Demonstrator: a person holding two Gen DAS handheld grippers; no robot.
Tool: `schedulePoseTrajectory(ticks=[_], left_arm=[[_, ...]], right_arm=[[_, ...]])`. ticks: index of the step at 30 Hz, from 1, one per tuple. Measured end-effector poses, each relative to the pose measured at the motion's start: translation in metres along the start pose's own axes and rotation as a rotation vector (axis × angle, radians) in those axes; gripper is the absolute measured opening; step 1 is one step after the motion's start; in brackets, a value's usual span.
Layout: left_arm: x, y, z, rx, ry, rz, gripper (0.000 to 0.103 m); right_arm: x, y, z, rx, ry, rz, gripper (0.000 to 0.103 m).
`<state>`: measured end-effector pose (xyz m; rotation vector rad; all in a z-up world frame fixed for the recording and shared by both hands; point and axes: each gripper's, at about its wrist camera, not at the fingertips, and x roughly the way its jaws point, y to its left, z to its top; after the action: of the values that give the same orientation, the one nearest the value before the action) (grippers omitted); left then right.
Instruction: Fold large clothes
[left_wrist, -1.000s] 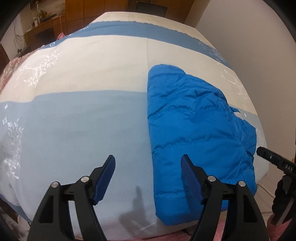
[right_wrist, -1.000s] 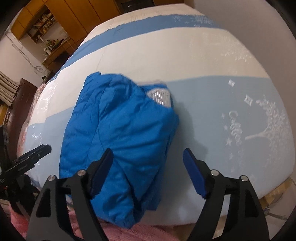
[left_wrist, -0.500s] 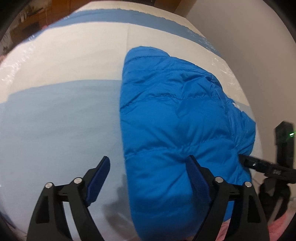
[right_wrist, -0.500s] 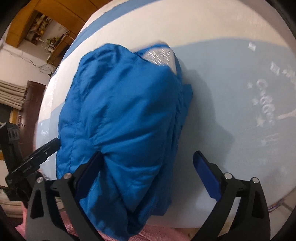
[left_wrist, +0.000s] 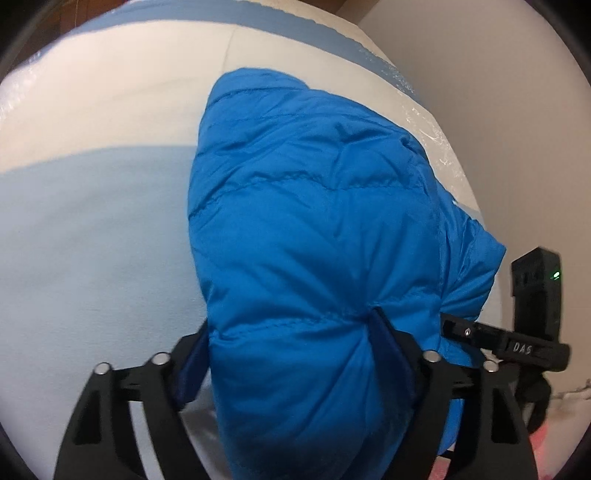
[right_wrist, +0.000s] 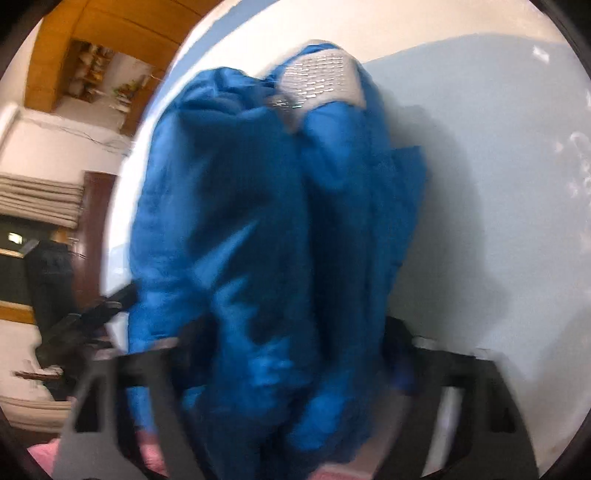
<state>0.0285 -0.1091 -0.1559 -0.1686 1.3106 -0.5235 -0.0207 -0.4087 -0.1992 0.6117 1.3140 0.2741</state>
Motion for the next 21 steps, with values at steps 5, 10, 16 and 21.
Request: schedulePoseTrajectory(ticks=[5, 10, 16, 21], left_arm=[[-0.013, -0.014, -0.003, 0.029, -0.038, 0.055, 0.06], [-0.022, -0.017, -0.005, 0.042, -0.062, 0.058, 0.053], [-0.047, -0.014, -0.012, 0.058, -0.125, 0.067, 0.048], [-0.074, 0.002, -0.004, 0.035, -0.182, 0.099, 0.048]], right_arm=[[-0.014, 0.022, -0.011, -0.073, -0.034, -0.084, 0.044], [-0.02, 0.039, -0.023, -0.138, -0.068, -0.119, 0.039], [-0.027, 0.055, -0.031, -0.182, -0.109, -0.104, 0.036], [-0.023, 0.072, -0.019, -0.243, -0.127, -0.079, 0.036]])
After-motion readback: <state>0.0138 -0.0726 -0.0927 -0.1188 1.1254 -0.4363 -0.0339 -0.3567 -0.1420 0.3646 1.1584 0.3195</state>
